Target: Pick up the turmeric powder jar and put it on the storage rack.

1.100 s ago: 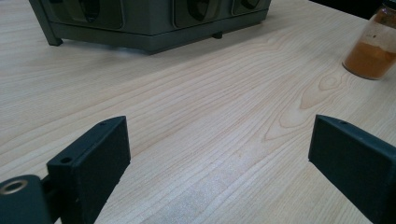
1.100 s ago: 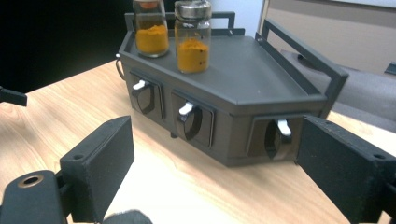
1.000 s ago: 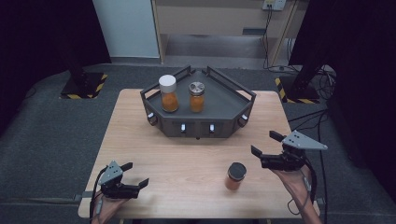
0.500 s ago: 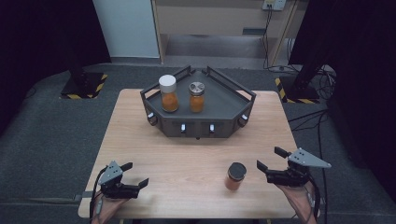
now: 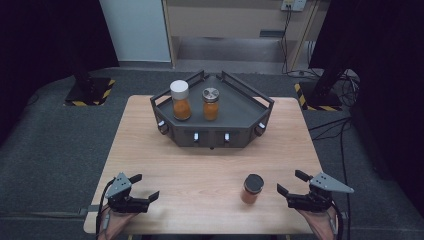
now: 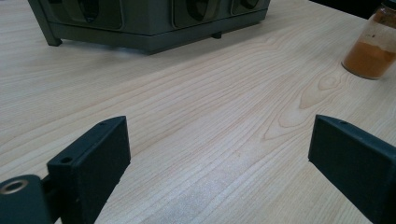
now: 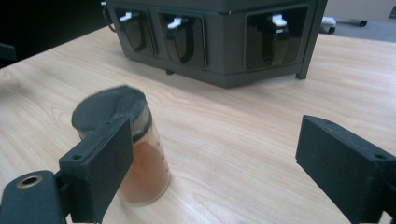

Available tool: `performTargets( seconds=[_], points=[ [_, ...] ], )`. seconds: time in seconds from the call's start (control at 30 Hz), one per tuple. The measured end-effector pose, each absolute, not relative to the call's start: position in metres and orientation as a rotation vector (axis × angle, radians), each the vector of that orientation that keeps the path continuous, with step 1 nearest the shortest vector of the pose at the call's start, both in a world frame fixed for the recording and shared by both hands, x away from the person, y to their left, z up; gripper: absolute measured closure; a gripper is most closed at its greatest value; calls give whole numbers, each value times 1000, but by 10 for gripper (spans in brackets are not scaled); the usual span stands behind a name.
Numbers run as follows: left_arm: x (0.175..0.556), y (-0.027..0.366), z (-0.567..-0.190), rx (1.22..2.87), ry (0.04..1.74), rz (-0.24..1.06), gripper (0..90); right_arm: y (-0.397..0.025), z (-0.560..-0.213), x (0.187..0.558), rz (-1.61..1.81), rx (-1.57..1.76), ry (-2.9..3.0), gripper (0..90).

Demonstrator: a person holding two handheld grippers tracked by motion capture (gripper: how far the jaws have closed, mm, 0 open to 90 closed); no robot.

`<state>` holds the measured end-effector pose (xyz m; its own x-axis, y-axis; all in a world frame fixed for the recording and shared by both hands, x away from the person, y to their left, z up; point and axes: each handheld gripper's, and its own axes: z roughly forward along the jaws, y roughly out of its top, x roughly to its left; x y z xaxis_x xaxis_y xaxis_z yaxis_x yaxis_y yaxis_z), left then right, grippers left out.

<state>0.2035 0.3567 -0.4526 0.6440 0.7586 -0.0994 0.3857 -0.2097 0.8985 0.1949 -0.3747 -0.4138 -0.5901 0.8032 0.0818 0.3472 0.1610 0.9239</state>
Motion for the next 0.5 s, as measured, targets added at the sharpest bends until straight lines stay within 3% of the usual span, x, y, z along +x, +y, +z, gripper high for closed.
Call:
performTargets(
  seconds=[0.5],
  points=[
    [203, 357, -453, 1820, 905, 451, 48, -378, -426, 193, 1390, 1075, 2031, 105]
  ],
)
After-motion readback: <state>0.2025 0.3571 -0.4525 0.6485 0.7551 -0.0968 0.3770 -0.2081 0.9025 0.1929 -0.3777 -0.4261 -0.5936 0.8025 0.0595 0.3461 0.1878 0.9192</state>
